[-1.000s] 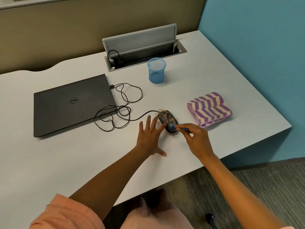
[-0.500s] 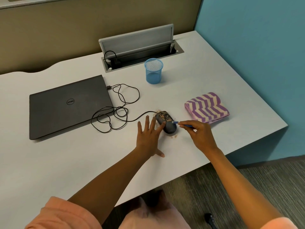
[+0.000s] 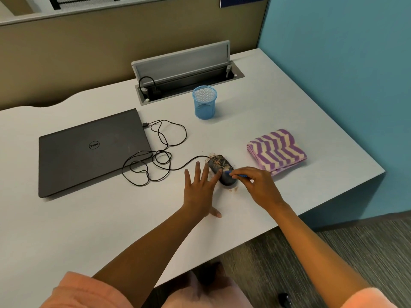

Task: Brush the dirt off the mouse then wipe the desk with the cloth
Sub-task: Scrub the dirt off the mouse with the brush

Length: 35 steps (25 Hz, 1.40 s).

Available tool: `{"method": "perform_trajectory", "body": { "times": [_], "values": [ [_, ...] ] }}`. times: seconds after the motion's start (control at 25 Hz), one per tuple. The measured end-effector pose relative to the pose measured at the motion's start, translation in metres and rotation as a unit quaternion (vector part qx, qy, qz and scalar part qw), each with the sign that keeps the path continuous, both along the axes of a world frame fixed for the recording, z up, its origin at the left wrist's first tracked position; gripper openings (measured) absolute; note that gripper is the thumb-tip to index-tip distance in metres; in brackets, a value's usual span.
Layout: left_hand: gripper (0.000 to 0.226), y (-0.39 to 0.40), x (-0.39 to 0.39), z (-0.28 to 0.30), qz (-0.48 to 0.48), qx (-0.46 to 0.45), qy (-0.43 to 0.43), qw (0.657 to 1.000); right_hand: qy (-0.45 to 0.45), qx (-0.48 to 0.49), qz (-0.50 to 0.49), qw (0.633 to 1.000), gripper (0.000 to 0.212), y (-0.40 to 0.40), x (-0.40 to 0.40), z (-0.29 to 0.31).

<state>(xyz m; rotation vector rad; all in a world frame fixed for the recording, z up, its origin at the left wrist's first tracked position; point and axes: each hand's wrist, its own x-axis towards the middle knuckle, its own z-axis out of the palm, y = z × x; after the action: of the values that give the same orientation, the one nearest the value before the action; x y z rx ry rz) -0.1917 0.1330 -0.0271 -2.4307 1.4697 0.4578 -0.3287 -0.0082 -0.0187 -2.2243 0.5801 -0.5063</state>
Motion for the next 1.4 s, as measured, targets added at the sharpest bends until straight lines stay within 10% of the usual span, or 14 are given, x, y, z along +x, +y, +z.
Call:
{"method": "perform_trajectory", "body": {
  "times": [1.4],
  "values": [
    [0.136, 0.002, 0.006, -0.005, -0.005, -0.019, 0.024, 1.000, -0.043, 0.137, -0.214, 0.966, 0.024, -0.019, 0.040, -0.003]
  ]
}}
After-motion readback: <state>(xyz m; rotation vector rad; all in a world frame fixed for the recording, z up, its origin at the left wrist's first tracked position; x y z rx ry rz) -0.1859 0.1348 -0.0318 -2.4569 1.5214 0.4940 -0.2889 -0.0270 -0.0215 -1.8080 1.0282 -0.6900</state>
